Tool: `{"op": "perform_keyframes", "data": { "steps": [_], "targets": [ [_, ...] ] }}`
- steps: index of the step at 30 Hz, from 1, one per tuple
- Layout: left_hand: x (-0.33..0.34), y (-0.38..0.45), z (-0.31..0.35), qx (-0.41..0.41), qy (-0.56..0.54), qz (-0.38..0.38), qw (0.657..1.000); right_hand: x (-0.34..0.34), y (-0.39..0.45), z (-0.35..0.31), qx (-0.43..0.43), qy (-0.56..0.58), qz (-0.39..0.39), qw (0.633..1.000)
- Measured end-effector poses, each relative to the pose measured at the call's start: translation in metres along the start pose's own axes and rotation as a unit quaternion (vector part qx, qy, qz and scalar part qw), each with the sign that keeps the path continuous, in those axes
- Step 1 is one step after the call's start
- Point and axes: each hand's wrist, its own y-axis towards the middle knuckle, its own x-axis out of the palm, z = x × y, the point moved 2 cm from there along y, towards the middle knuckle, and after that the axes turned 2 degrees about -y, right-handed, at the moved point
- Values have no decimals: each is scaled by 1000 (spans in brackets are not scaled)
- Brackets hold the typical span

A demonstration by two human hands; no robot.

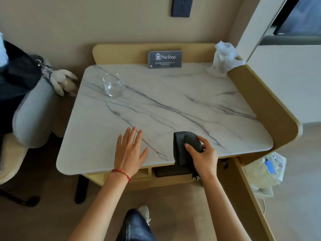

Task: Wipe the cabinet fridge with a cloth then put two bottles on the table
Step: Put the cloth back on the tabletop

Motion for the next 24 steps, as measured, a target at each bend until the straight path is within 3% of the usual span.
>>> {"op": "perform_keyframes", "data": {
  "steps": [7, 24],
  "targets": [
    [13, 41, -32, 23, 13, -35, 999, 39, 42, -19, 7, -5, -8, 1000],
    [49, 88, -38, -49, -22, -94, 994, 72, 120, -20, 18, -87, -29, 996]
  ]
}}
